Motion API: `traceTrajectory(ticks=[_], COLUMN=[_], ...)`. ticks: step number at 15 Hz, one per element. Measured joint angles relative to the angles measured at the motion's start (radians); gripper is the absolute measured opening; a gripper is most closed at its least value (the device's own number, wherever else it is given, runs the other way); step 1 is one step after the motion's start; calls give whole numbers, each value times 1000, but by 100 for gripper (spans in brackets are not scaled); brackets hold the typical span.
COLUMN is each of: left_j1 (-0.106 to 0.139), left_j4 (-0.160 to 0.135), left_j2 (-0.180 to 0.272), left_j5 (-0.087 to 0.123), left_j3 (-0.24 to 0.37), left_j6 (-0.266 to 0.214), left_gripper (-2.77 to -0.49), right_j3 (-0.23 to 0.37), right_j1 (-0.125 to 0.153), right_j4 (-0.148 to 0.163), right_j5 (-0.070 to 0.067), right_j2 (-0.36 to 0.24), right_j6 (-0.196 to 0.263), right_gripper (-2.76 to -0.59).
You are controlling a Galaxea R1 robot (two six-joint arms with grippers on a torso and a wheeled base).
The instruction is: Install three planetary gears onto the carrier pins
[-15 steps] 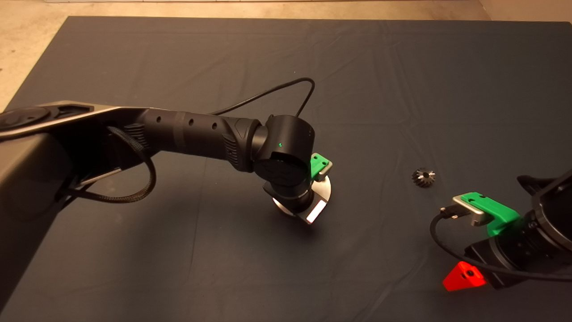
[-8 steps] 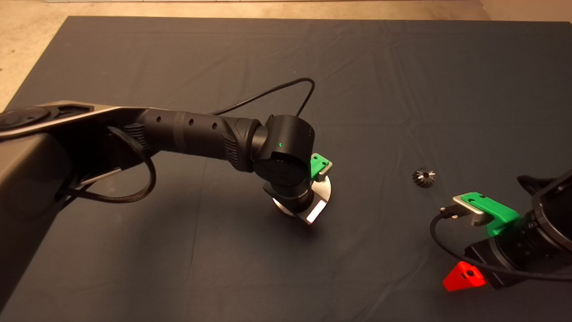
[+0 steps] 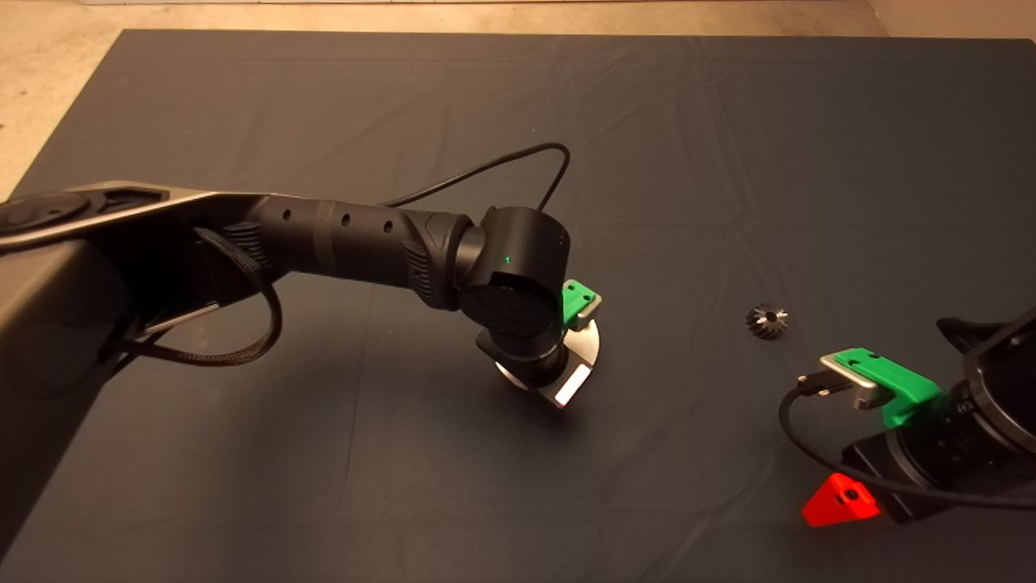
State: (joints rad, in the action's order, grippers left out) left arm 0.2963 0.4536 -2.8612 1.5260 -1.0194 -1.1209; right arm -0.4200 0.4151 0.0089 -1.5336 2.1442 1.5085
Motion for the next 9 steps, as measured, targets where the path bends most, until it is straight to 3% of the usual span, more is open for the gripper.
traceTrajectory(ticks=[2, 4, 5, 6, 7, 9], left_j1=[62, 183, 246, 288, 299, 289], left_j4=[-37, -97, -122, -142, -163, -221], left_j2=[26, 92, 153, 221, 285, 405], left_j5=[-1, -5, -8, -6, 1, 4], left_j3=[27, 75, 108, 150, 198, 350], left_j6=[-20, -74, -112, -166, -229, -370], left_gripper=[-195, -180, -180, -173, -166, -155], right_j3=[0, 0, 0, -1, -7, -64], right_j1=[0, 0, 0, 0, 0, 0], right_j4=[0, 0, 0, 0, 0, 3], right_j5=[0, 0, 0, -1, 0, 2], right_j2=[0, 0, -2, -12, -19, -28], right_j6=[0, 0, -2, -20, -53, -175], right_gripper=[-63, -63, -63, -63, -63, -63])
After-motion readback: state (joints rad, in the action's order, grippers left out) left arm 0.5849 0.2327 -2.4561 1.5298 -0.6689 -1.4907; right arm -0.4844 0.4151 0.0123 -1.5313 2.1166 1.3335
